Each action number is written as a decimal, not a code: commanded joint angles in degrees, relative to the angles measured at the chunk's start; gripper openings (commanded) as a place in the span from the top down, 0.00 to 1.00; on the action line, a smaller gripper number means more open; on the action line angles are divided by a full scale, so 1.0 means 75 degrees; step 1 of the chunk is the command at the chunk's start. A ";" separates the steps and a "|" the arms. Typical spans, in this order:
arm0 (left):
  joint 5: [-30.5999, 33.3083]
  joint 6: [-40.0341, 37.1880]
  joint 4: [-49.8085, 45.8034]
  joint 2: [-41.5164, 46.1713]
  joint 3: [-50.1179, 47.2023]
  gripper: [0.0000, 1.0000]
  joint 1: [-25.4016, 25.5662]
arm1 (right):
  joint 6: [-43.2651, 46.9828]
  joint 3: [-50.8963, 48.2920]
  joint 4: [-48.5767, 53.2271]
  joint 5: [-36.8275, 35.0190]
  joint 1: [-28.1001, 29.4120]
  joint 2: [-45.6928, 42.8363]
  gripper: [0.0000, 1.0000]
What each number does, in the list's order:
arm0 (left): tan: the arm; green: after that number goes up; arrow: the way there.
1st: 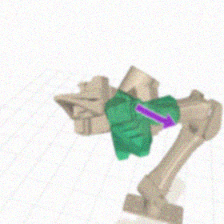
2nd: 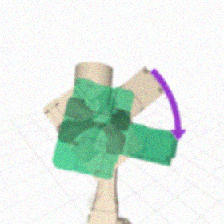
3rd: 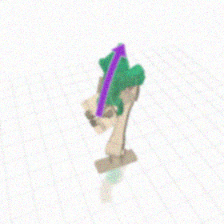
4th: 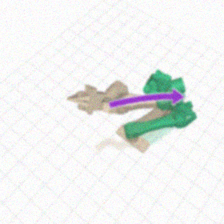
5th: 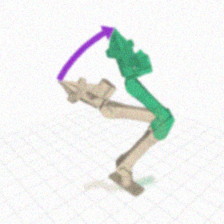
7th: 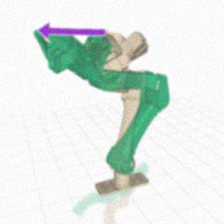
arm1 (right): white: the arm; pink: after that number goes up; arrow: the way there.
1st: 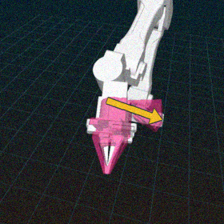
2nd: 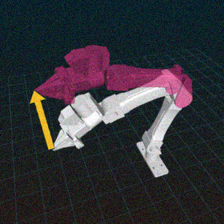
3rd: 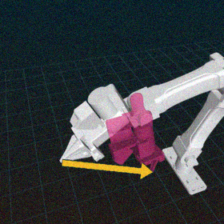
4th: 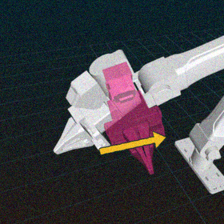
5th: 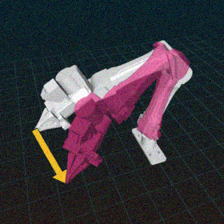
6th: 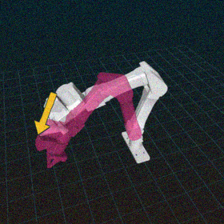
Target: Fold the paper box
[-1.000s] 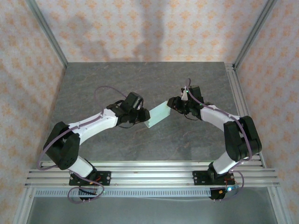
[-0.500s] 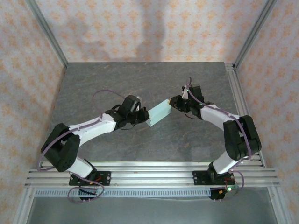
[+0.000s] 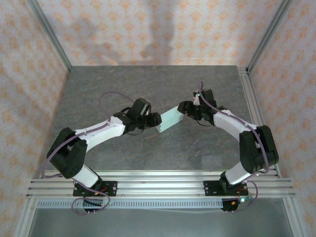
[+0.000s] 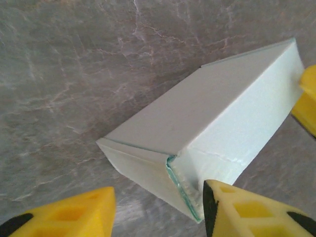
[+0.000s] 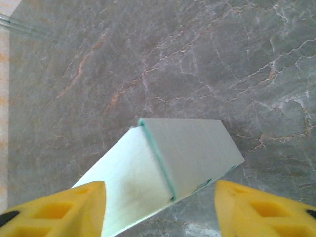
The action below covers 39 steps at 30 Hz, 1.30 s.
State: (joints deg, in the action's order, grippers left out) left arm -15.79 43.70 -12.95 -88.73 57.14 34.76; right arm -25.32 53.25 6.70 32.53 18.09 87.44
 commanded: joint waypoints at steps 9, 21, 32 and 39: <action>0.0648 -0.2302 -0.1825 -0.0428 0.1735 0.27 -0.0018 | -0.0342 -0.0151 0.0821 -0.0929 0.0044 -0.1287 0.29; 0.0191 -0.2480 -0.1678 -0.0963 0.2119 0.27 -0.0170 | -0.1302 -0.0016 0.0574 -0.0624 0.0342 -0.0527 0.29; 0.0181 -0.5437 -0.2332 -0.1411 0.3093 0.08 0.0329 | -0.1366 -0.0521 0.0508 -0.0825 -0.0080 -0.1058 0.29; 0.1014 -0.6946 -0.3445 -0.2329 0.4145 0.12 0.0638 | -0.1073 -0.0743 0.0909 -0.0889 -0.0541 -0.1633 0.29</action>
State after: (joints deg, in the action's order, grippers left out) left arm -12.16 -0.67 -32.08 -103.61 85.06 39.79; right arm -34.63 48.42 12.08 27.07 14.76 77.36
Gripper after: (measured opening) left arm 0.880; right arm 0.710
